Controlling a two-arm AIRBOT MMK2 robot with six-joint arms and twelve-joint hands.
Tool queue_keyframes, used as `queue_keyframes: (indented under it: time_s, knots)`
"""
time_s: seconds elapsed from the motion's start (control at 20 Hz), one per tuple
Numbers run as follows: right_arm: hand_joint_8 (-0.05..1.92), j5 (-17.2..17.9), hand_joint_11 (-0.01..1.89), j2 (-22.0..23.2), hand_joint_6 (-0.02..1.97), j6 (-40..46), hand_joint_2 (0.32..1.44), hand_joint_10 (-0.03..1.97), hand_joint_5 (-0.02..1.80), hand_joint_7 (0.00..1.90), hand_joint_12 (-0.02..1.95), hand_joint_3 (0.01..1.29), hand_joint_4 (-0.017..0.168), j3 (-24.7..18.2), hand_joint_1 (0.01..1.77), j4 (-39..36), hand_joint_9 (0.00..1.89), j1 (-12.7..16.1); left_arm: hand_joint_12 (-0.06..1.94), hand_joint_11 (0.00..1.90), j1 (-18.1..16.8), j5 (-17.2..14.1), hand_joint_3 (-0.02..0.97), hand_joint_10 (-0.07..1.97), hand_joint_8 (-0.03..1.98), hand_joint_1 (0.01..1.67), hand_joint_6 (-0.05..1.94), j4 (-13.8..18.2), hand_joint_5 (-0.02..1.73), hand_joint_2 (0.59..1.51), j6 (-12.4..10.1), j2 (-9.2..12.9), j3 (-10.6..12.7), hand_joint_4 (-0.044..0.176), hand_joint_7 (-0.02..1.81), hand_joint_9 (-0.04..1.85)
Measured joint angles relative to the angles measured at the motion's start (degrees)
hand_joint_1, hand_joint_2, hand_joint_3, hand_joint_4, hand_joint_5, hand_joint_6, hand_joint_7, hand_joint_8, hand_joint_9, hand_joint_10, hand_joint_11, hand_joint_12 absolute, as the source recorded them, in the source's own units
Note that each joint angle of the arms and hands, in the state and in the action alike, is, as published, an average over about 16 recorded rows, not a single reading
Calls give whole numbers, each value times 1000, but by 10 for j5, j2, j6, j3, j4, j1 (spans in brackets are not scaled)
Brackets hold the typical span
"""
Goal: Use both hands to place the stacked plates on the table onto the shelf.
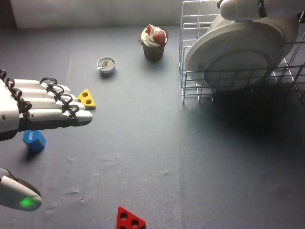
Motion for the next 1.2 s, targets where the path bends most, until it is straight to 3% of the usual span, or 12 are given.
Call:
queue_keyframes:
  time_s: [0.2, 0.35, 0.55, 0.95, 1.2]
  knots:
    - [7, 22, 593, 2, 17, -2, 1007, 11, 372, 469, 270, 16, -4, 2, 557, 1, 506, 9, 10, 67, 0, -1, -4, 10, 0, 83, 14, -1, 40, 973, 0, 0, 0, 4, 85, 71]
    - [9, 62, 542, 5, 15, -11, 1003, 9, 332, 443, 218, 17, -4, 5, 472, -7, 464, 16, 10, 67, 0, -1, -4, 10, 0, 80, 15, -1, 36, 976, 0, 0, -1, 4, 79, 70]
    - [9, 153, 483, 11, 15, -19, 993, 9, 299, 407, 160, 17, -1, 13, 419, -38, 420, 25, 10, 61, 0, 0, -4, 10, 0, 75, 14, -1, 31, 980, 0, 0, -2, 4, 69, 65]
    - [9, 377, 416, 50, 15, -39, 969, 11, 270, 344, 85, 17, 4, 26, 329, -127, 347, 21, 10, 54, 0, 5, -4, 10, 0, 72, 15, -2, 22, 987, 0, 0, -4, 4, 55, 54]
    - [9, 458, 410, 66, 15, -38, 965, 11, 263, 321, 78, 17, 8, 30, 298, -164, 330, 14, 9, 49, 0, 7, -4, 10, 0, 73, 14, -3, 22, 988, 0, 0, -5, 4, 50, 45]
